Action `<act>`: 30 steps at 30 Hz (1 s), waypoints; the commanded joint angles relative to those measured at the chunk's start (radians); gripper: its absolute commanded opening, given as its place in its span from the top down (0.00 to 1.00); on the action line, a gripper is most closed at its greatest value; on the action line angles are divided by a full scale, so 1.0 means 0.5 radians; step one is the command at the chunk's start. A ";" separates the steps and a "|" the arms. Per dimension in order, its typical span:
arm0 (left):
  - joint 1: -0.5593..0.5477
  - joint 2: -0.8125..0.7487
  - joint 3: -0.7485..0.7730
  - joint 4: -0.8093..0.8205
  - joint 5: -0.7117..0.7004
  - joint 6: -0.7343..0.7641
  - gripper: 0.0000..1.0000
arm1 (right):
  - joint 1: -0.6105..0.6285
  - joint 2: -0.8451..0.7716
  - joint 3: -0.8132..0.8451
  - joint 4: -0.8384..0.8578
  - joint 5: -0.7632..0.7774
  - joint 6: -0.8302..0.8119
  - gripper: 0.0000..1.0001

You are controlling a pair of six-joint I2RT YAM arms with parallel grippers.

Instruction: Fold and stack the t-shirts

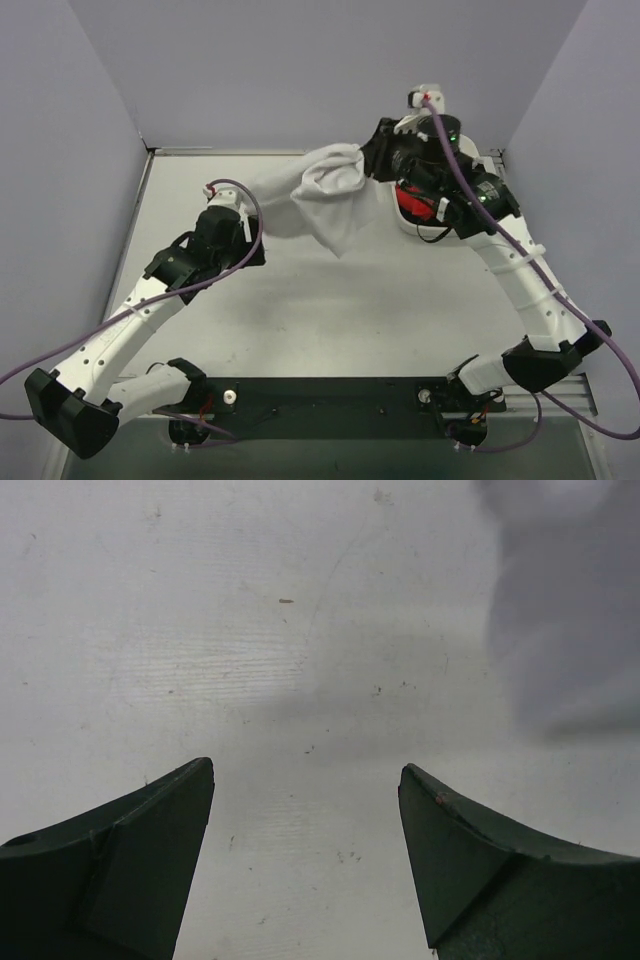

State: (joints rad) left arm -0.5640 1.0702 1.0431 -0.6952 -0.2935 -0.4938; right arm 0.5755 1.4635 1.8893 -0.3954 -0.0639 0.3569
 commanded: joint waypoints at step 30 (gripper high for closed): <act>-0.010 -0.094 0.104 -0.027 -0.054 -0.034 0.16 | -0.507 0.972 -0.453 -0.151 0.379 -0.201 0.05</act>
State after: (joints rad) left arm -0.5640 1.0180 1.0626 -0.7261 -0.3073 -0.5121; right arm 0.3344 1.9038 1.5684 -0.4313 0.1635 0.2962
